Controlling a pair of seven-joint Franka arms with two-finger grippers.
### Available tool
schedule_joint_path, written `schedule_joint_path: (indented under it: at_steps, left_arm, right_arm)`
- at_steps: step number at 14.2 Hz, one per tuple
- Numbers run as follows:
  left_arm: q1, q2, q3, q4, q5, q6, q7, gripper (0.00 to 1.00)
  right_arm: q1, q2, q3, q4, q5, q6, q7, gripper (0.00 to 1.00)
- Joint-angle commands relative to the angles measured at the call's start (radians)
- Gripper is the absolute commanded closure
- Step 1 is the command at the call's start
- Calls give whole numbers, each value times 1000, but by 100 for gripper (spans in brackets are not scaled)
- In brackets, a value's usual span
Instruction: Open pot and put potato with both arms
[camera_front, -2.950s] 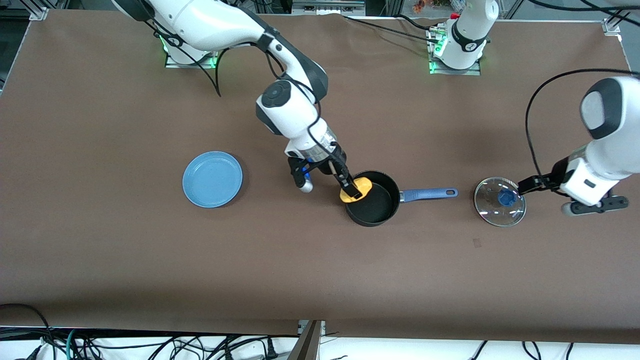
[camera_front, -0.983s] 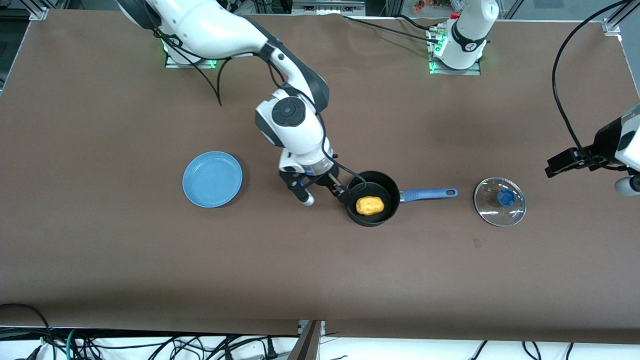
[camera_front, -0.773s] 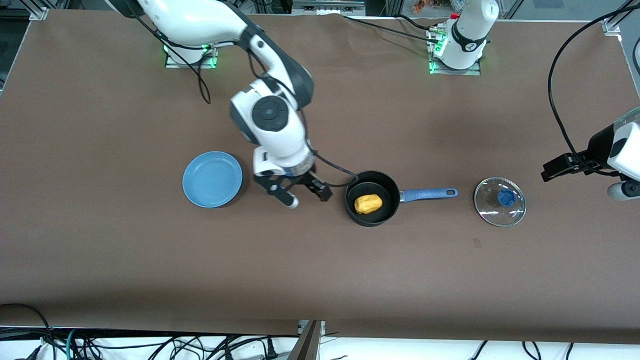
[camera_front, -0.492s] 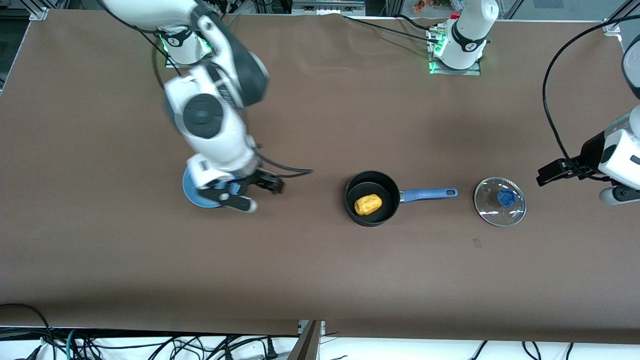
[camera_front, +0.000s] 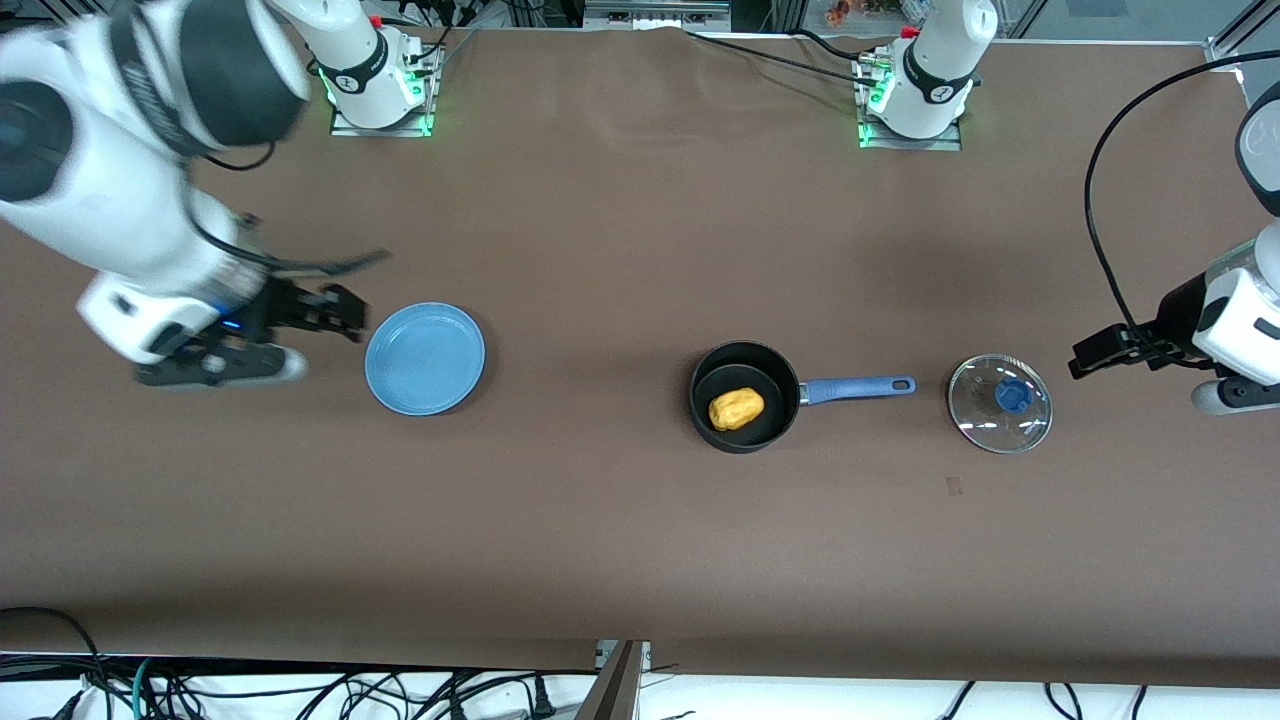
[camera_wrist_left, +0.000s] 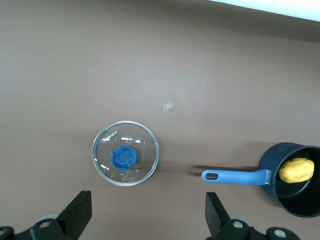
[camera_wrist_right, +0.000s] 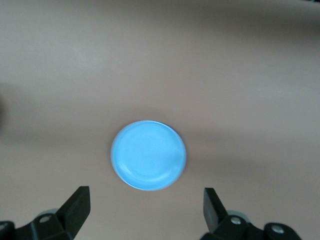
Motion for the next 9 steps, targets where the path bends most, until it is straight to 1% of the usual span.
schedule_joint_path:
  at_steps: [1, 2, 3, 4, 5, 7, 9]
  left_arm:
    - [-8, -45, 7, -60, -26, 27, 30, 0]
    - [-8, -45, 7, -61, -26, 29, 30, 0]
    - [-8, -47, 7, -64, -26, 29, 30, 0]
    - [-6, -54, 7, -83, -26, 32, 31, 0]
    - [-3, -64, 7, -106, -26, 51, 30, 0]
    - [-5, -84, 7, -152, -41, 88, 30, 0]
    - [-5, -88, 7, -155, -41, 88, 30, 0]
  right_arm:
    - [-63, -119, 11, -149, -13, 4, -77, 0]
    - [-68, -155, 11, -185, -15, 7, -71, 0]
    - [-76, -163, 6, -196, -10, 7, -74, 0]
    - [-80, -172, -18, -194, 0, -4, -80, 0]
    - [-82, -212, -56, -194, 13, 1, -80, 0]
    - [-82, -236, -66, -194, 22, -13, -83, 0]
    - [-82, -249, -72, -199, 24, -48, -107, 0]
